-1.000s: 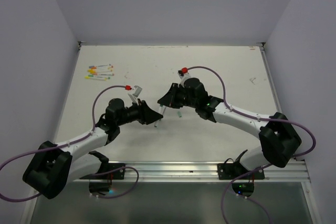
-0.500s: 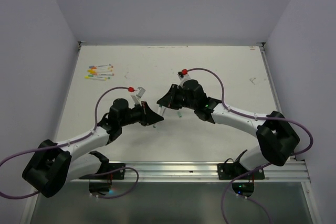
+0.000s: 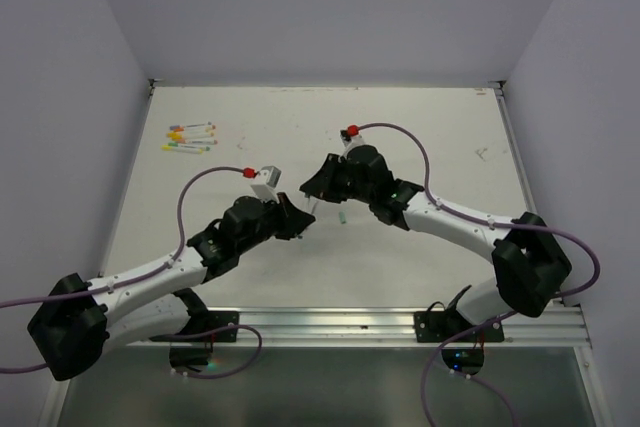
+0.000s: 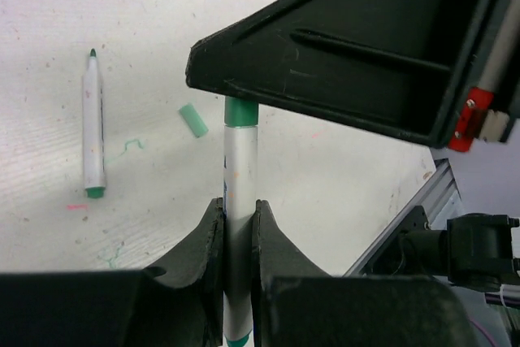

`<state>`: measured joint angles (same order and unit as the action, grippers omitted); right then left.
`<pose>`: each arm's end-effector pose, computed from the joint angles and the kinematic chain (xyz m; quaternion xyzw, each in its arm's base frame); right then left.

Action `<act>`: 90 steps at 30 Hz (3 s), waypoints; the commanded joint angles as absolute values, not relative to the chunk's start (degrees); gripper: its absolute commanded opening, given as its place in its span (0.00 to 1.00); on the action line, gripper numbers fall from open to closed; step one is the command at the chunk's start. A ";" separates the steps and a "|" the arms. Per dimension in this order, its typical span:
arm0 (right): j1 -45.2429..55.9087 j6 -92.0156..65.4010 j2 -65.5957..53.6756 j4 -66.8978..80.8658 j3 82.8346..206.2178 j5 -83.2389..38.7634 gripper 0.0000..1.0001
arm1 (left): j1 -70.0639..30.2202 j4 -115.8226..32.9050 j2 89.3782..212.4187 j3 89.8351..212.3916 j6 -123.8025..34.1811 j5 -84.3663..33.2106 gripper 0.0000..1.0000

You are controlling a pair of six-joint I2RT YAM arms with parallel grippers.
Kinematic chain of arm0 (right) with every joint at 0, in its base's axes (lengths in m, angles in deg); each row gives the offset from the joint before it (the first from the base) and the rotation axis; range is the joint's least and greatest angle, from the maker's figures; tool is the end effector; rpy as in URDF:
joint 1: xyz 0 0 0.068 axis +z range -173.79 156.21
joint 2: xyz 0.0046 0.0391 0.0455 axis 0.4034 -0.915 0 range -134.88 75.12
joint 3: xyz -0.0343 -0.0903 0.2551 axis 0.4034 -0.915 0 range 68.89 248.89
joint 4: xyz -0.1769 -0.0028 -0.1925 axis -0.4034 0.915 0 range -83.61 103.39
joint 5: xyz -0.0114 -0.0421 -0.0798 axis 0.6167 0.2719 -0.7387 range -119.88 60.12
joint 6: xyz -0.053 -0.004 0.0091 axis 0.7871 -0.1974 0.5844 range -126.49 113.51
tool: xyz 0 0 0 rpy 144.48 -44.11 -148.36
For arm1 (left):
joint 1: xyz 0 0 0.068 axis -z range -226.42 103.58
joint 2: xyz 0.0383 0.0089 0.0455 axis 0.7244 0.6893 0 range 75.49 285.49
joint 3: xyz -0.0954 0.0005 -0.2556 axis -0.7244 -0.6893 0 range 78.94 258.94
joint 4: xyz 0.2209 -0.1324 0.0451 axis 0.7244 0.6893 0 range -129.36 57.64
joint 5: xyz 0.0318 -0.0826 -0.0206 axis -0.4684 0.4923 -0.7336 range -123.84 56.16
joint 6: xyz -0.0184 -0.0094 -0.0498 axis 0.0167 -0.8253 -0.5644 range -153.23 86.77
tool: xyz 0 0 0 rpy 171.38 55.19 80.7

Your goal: Open the pen caps

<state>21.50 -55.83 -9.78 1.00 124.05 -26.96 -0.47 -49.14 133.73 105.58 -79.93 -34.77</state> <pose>0.2371 0.2421 0.2617 0.0159 0.8400 0.4128 0.3517 0.1552 -0.1597 0.2199 -0.0100 0.8281 -0.4007 0.3920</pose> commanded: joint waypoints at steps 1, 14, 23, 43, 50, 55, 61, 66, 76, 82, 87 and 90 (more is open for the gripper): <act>10.58 -58.07 -9.43 -4.86 121.36 -28.92 0.00 | -0.28 -54.20 131.22 100.92 -78.50 -35.16 0.00; 4.85 -49.67 -9.78 8.62 126.89 -19.67 0.00 | -0.37 -46.22 131.12 103.80 -74.11 -43.41 0.00; 7.76 -39.46 -8.02 15.89 120.93 -23.99 0.00 | -5.45 -45.94 140.08 107.07 -68.31 -46.07 0.00; 15.23 -39.63 -22.96 13.42 123.47 -28.12 0.00 | -13.90 -55.35 165.66 116.74 -61.80 -34.46 0.08; 15.40 -39.80 -25.60 15.34 125.49 -31.18 0.00 | -14.52 -55.79 168.83 118.14 -61.71 -32.35 0.12; 15.49 -40.24 -25.60 19.48 126.20 -36.90 0.00 | -14.60 -55.09 170.41 118.58 -62.23 -31.55 0.17; 15.67 -39.72 -24.72 21.50 125.50 -40.86 0.00 | -14.60 -54.39 170.59 116.92 -63.64 -32.43 0.20; 15.84 -39.45 -24.46 22.21 125.14 -42.36 0.08 | -14.60 -52.19 170.24 115.16 -65.48 -35.33 0.21; 16.37 -39.54 -23.84 22.56 124.61 -43.15 0.24 | -14.60 -52.89 169.36 109.44 -68.83 -37.97 0.26; 16.55 -39.71 -24.11 21.77 124.26 -42.01 0.40 | -14.52 -52.27 168.22 108.65 -69.35 -38.32 0.27; 16.72 -39.45 -23.23 21.42 124.09 -41.66 0.45 | -14.52 -53.15 166.64 107.95 -69.44 -37.36 0.28; 16.81 -39.19 -21.91 20.63 123.82 -41.04 0.46 | -14.60 -53.24 164.36 107.68 -69.09 -36.48 0.30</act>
<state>16.65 -39.81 -24.10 19.25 124.73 -40.71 -14.17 -60.26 165.18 109.90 -69.68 -35.99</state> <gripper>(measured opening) 0.459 0.289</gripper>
